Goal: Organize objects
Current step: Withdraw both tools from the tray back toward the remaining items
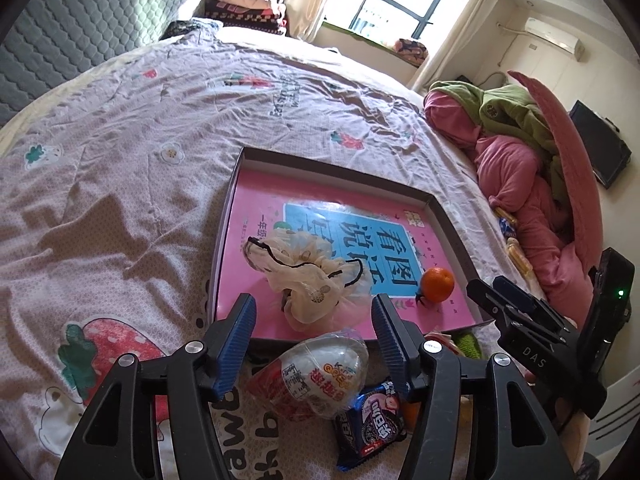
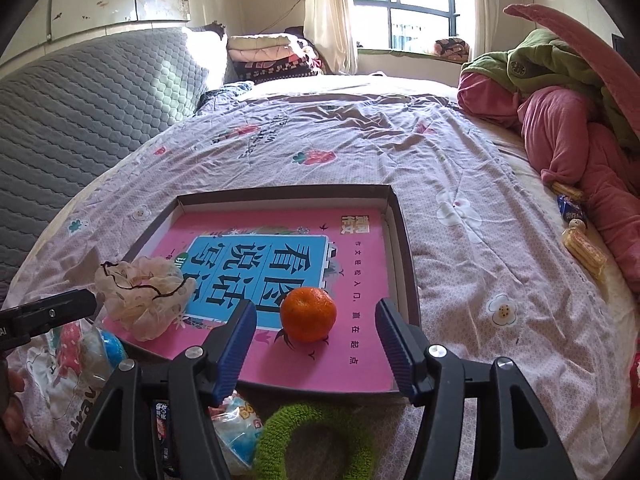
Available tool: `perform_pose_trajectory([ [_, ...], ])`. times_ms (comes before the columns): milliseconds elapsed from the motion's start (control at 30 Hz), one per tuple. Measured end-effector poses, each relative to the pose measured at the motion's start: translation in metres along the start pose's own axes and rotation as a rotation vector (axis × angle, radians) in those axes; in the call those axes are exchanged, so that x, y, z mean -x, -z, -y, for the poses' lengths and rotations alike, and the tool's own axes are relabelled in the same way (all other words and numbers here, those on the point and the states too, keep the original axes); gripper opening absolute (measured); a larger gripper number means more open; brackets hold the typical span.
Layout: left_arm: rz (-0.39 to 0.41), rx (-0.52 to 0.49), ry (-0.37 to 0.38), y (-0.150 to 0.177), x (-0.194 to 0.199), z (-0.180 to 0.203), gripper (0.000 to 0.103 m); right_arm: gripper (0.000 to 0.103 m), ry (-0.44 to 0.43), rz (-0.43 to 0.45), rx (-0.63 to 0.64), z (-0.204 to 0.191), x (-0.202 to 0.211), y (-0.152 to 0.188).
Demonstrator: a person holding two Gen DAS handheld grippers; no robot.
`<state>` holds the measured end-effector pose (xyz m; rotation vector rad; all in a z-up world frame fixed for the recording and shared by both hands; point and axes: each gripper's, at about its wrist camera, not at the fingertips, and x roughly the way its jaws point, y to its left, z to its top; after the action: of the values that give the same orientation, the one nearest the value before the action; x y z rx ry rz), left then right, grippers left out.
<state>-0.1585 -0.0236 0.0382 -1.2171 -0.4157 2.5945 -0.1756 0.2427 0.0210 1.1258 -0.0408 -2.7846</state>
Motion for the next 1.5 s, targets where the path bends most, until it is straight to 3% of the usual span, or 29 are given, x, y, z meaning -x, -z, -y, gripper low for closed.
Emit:
perform_pose_trajectory([
  [233, 0.062, -0.04, -0.002, 0.012, 0.021, 0.012, 0.062, 0.064, -0.004, 0.05, 0.004, 0.0, 0.021, 0.003],
  [700, 0.089, -0.076, -0.008, 0.033, 0.035, 0.021, 0.063, 0.065, -0.004, 0.139, 0.049, -0.001, 0.064, 0.018],
  [1500, 0.077, -0.135, -0.035, 0.052, 0.047, 0.017, 0.063, 0.065, -0.022, 0.061, 0.125, -0.007, 0.07, 0.055],
])
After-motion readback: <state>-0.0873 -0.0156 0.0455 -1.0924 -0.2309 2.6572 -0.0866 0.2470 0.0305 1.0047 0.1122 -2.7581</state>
